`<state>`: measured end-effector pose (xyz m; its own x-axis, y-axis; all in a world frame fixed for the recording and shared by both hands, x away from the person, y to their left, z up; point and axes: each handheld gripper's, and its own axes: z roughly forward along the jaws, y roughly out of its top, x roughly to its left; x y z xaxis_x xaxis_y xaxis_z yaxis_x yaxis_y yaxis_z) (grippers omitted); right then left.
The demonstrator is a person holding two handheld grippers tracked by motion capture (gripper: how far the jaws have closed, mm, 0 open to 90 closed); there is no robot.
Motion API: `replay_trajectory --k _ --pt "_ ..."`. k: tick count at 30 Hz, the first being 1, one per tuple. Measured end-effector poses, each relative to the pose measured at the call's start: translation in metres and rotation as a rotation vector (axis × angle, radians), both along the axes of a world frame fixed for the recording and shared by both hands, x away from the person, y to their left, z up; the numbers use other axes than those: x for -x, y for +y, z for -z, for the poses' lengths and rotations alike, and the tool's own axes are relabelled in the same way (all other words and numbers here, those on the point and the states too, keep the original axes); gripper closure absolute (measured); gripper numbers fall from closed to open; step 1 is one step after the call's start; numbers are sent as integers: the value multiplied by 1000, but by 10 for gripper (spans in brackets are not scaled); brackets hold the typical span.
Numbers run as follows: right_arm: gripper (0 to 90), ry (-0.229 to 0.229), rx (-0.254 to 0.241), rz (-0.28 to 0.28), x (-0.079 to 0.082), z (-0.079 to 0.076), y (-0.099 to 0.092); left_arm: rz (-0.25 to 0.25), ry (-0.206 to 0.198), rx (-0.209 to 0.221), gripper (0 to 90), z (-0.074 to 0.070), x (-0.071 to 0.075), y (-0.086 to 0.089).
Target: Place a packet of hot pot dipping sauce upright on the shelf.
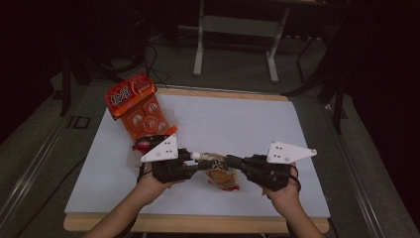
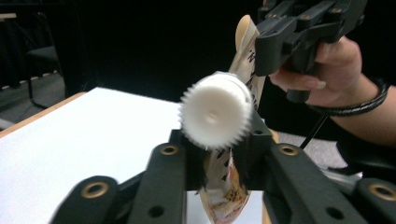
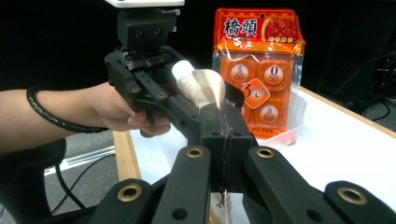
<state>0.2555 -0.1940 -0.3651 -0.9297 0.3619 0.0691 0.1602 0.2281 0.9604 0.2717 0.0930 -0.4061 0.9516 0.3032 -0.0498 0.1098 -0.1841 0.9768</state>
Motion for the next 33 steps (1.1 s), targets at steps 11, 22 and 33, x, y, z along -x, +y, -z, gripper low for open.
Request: replay_trajectory --k 11,22,33 --pt "888 22 -14 5 -4 3 -2 36 -11 -22 888 -6 -2 3" --pt "811 -15 -8 30 -2 -5 -2 18 -39 -57 894 -19 0 8" --pt "413 -52 -47 103 -4 -7 -13 -30 -56 -46 895 -29 -1 28"
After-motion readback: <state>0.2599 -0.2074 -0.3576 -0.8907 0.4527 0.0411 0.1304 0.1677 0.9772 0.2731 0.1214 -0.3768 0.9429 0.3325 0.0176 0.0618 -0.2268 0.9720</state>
